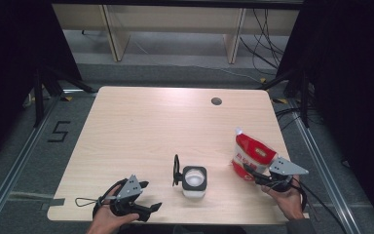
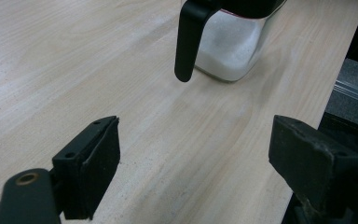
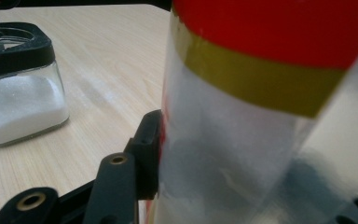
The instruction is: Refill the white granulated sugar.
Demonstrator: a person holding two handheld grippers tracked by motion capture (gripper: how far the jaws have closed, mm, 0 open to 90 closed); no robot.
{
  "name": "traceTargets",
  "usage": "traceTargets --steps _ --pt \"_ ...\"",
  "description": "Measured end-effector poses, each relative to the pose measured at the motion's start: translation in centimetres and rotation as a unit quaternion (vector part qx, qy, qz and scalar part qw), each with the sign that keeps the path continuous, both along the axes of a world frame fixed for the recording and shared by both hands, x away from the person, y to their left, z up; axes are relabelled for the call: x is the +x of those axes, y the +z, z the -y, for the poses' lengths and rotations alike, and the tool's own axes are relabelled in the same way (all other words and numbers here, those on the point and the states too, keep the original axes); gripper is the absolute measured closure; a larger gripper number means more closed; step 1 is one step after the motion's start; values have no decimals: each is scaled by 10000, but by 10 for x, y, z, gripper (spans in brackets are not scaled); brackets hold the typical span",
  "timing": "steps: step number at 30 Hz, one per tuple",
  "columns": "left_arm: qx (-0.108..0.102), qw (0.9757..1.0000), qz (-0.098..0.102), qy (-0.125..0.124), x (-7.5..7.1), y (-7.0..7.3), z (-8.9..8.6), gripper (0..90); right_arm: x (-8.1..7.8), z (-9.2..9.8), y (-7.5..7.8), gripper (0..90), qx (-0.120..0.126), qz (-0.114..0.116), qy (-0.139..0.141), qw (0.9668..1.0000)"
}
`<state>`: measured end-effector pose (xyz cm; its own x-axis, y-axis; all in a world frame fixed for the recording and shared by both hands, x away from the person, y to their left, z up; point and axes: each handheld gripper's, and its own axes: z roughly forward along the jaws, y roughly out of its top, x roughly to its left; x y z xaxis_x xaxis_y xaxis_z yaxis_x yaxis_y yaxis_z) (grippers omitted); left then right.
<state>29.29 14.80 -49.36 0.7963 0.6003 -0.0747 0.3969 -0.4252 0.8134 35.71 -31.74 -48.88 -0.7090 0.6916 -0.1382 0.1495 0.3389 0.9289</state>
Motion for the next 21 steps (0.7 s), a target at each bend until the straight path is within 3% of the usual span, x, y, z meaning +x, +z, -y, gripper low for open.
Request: traceTargets --steps 2,3,4,5,6,7,8,10,14,16,17,18,21 --pt "40 10000 53 -68 1 0 -1 162 -4 0 1 536 16 -93 -120 9999" --pt "141 9998 69 -133 2 1 -2 162 -3 1 1 521 2 -27 -97 9999" --pt "56 10000 7 -72 1 0 -1 162 -3 1 2 504 -16 -23 -55 10000" --pt "47 9999 -5 -110 1 0 -1 162 -7 0 3 471 22 -132 -225 9997" --pt "111 9999 23 -104 2 0 -1 162 -6 2 4 457 -21 -1 -207 9998" --pt "78 9999 39 -68 1 0 -1 162 -10 0 5 441 139 -142 -289 9994" --pt "-36 10000 10 -19 0 0 0 162 -11 2 6 428 88 -103 -281 9995" --pt "107 9999 36 -33 1 1 -1 162 -14 3 7 389 105 -198 -318 9992" --pt "-121 9999 63 -73 2 1 0 162 -25 4 7 325 381 -601 -540 9960" --pt "-47 9999 85 -65 3 3 -1 162 -30 5 8 313 325 -628 -639 9954" --pt "-203 9998 -29 39 1 3 0 162 -34 7 9 303 258 -668 -720 9948" --pt "-76 9999 84 -1 3 4 -2 162 -36 10 10 298 152 -690 -747 9947" --pt "-119 9999 46 82 4 6 -2 162 -50 13 10 289 167 -837 -1009 9912"
